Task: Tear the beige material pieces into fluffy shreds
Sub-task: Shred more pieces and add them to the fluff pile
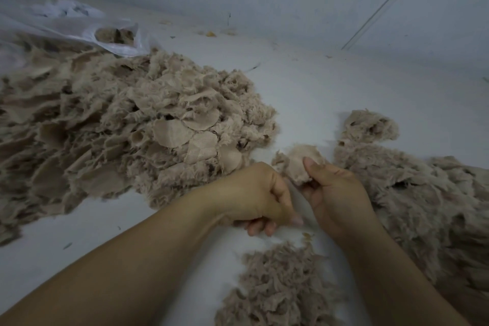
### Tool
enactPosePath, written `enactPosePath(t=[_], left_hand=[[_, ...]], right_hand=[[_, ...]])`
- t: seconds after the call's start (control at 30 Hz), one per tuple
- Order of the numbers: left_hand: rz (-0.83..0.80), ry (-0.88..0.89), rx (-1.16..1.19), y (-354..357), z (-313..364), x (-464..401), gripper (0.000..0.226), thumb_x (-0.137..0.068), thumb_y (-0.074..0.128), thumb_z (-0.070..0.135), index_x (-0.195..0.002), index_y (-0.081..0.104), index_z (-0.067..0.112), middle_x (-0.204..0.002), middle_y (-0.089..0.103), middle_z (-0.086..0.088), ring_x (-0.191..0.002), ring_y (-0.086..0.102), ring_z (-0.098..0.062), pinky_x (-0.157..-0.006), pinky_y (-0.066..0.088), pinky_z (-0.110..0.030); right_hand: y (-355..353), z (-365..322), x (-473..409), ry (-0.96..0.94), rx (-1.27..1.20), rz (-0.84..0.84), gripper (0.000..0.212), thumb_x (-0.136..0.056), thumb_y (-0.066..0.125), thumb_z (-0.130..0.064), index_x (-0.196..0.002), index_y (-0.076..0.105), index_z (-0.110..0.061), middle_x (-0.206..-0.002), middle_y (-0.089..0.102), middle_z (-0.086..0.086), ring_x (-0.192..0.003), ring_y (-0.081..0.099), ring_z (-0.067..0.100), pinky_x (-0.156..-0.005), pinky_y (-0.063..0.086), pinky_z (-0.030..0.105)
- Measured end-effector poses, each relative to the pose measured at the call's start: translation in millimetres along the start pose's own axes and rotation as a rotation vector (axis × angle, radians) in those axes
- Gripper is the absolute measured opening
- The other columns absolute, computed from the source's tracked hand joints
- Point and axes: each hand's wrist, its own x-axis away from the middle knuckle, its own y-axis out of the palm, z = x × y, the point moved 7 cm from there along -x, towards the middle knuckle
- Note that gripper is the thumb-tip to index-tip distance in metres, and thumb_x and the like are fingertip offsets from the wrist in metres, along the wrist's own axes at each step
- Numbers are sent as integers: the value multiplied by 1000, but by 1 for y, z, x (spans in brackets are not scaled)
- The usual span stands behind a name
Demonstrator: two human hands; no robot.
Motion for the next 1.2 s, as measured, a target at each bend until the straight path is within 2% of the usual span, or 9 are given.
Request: enactPosePath(t=[0.13,0.27,0.43,0.57,0.63,0.73,0.9,1.03,1.2], left_hand=[[-209,-11,-111,11,4,8,46,-81,73,44,-78,70,-2,-59,67,-12,-34,44,-14,-47,35,-26],[344,-78,111,-14,-6,-3,56,-82,65,57,-72,59,3,-53,56,-16,-30,42,-19,-36,28,-18],[588,273,291,-21,8,1,21,-92,64,7,-98,46,14,-49,51,-1,-36,47,-19,-36,35,-22],[922,281,-547,-51,30,19,15,-88,55,1,-87,55,16,-62,50,-3,-57,57,-27,-47,40,-35],[914,-38,-1121,-60,28,21,11,-87,57,10,-90,62,19,-70,52,2,-69,63,-26,-53,36,-29],[820,-239,-1301,-56,29,24,11,-84,57,11,-89,61,20,-92,51,-2,-78,63,-27,-60,42,-28],[808,319,-1404,-9,55,12,18,-72,53,14,-85,63,8,-98,56,-12,-87,53,-31,-62,39,-36],[554,162,-1394,7,29,-18,38,-89,40,19,-122,59,13,-134,49,-7,-133,30,-30,-104,26,-53],[532,194,-1327,7,30,-18,22,-85,49,8,-96,65,17,-97,58,2,-112,42,-22,-102,17,-51]], right_hand=[[1,2,1,22,56,-8,37,-71,75,-26,-77,66,9,-82,59,28,-79,56,37,-83,48,51],[9,-5,2,-11,47,-114,49,-78,73,-23,-88,58,23,-80,60,35,-78,61,43,-82,54,51],[16,-4,4,8,31,-205,43,-94,60,-16,-88,57,27,-90,63,45,-85,67,52,-82,57,54],[2,-2,-3,14,-153,-8,34,-98,55,-11,-67,66,-2,-76,68,14,-74,70,21,-72,60,32],[-1,1,-4,45,-195,41,34,-101,54,-16,-69,59,-5,-71,63,9,-63,64,15,-65,59,29],[-1,1,-3,65,-199,63,37,-103,52,-18,-68,54,-7,-70,61,8,-58,60,12,-58,56,25],[0,-1,0,64,-202,100,40,-103,51,-17,-64,52,-9,-65,60,5,-56,57,11,-55,52,23],[-1,-2,0,44,-190,118,42,-104,49,-17,-63,53,-8,-63,61,5,-57,56,11,-53,50,21],[0,1,-4,11,-197,117,23,-104,48,-13,-98,66,1,-93,76,12,-89,75,19,-70,59,24]])
